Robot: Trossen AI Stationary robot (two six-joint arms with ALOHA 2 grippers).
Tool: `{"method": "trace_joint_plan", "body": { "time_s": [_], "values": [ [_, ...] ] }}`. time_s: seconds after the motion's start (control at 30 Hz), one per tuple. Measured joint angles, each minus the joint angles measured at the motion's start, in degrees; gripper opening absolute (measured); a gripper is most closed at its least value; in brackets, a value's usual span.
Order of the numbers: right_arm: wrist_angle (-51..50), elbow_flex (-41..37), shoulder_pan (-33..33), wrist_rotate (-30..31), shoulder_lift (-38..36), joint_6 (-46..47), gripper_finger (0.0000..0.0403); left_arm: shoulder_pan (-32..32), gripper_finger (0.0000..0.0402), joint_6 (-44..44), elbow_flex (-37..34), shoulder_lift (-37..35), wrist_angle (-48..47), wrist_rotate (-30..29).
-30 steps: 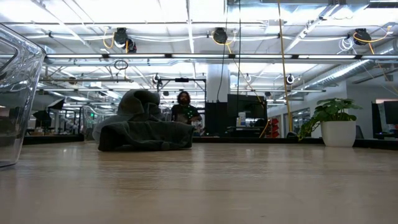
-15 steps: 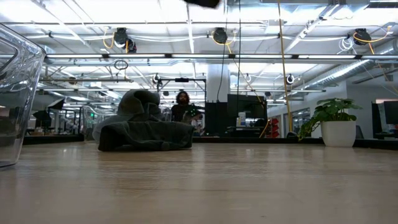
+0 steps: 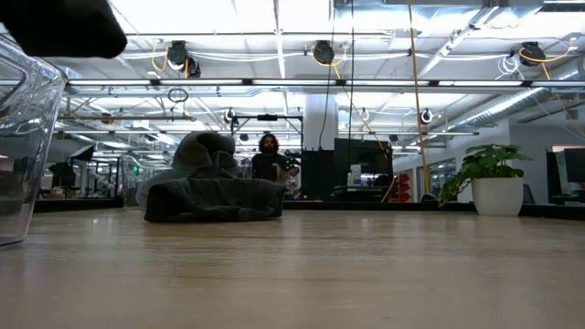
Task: Pick & Place hat
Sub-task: Put the bottom black cap into the bottom transparent bin
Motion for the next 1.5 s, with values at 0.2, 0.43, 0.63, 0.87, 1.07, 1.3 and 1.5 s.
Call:
{"method": "trace_joint_plan", "body": {
  "time_s": [0.2,0.43,0.63,0.87,1.07,1.3,1.5],
  "values": [
    [0.1,0.0,-1.2,0.0,0.0,0.0,0.0336,-3.9,0.0008,-10.7,4.5,5.6,-12.2,-0.1],
    [0.1,0.0,-1.9,0.0,0.0,0.0,0.0336,-7.8,0.0008,-21.4,9.8,9.7,-22.6,3.2],
    [0.0,0.0,-2.5,0.0,0.0,0.9,0.0336,-8.5,0.0009,-21.4,15.4,9.6,-24.5,2.7],
    [0.0,0.0,-2.6,0.0,0.0,1.0,0.0336,-8.6,0.0008,-29.1,13.2,9.7,-24.5,13.8],
    [0.0,0.0,-2.6,0.0,0.0,1.0,0.0336,-9.3,0.0008,-38.3,8.1,9.6,-24.3,19.8],
    [0.0,0.0,-2.6,0.0,0.0,1.0,0.0336,-9.9,0.0008,-41.2,4.0,9.6,-24.0,20.5],
    [0.0,0.0,-2.6,0.0,0.0,1.1,0.0336,-10.0,0.0008,-36.8,3.7,9.6,-24.5,16.6]
  ]
}}
